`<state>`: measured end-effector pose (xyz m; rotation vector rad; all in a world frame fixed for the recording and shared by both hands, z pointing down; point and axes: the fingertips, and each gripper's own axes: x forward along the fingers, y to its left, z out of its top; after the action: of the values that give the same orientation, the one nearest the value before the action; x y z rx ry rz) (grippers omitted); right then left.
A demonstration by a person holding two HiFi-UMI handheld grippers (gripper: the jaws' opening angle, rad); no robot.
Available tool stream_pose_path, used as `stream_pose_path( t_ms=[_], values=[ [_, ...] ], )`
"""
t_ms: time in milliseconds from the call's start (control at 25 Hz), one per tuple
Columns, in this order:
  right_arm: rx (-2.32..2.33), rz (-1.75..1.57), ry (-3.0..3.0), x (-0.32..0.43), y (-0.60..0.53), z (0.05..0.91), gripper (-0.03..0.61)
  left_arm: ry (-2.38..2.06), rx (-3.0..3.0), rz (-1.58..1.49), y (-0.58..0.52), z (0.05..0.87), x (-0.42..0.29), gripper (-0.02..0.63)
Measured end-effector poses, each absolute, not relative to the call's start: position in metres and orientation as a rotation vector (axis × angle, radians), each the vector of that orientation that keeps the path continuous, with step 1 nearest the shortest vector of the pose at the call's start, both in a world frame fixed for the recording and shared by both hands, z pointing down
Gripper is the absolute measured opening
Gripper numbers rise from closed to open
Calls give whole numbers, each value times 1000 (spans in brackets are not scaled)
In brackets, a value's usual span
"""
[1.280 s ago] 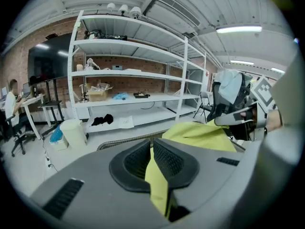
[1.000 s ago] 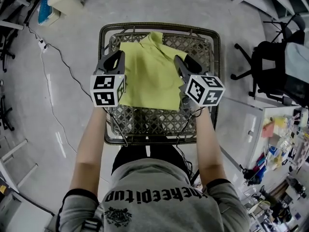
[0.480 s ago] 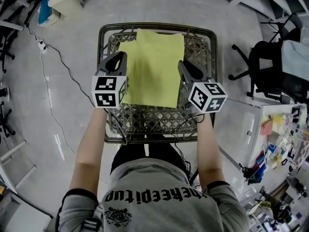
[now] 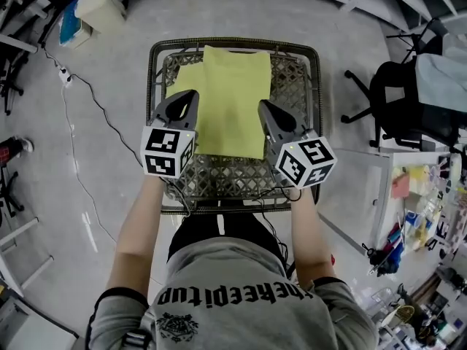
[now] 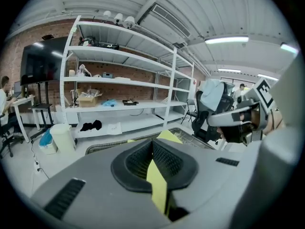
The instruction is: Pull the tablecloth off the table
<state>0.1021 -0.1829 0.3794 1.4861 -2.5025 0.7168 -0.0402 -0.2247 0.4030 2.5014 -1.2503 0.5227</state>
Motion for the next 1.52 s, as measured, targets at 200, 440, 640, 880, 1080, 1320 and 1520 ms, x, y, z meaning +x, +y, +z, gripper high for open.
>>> stream_pose_path(
  t_ms=[200,440,640,880,1080,1320,1520],
  values=[
    [1437,678,-2553,88,-161,358,11,-1220,2591,471,-199,372,-28,14],
    [1364,574,-2611,71,-137,332,11,-1188,2660,405,-171,344,-15,14],
    [1311,485,-2661,59,-120,309,11,-1157,2667,322,-153,323,-7,14],
    [1241,398,-2733,47,-99,281,11,-1137,2729,259,-130,295,2,14],
    [1201,328,-2770,45,-84,265,11,-1116,2743,204,-112,279,7,14],
    [1176,279,-2802,49,-67,254,11,-1107,2754,143,-90,261,13,14],
    [1162,257,-2830,50,-57,246,11,-1104,2778,132,-75,253,17,14]
  ],
)
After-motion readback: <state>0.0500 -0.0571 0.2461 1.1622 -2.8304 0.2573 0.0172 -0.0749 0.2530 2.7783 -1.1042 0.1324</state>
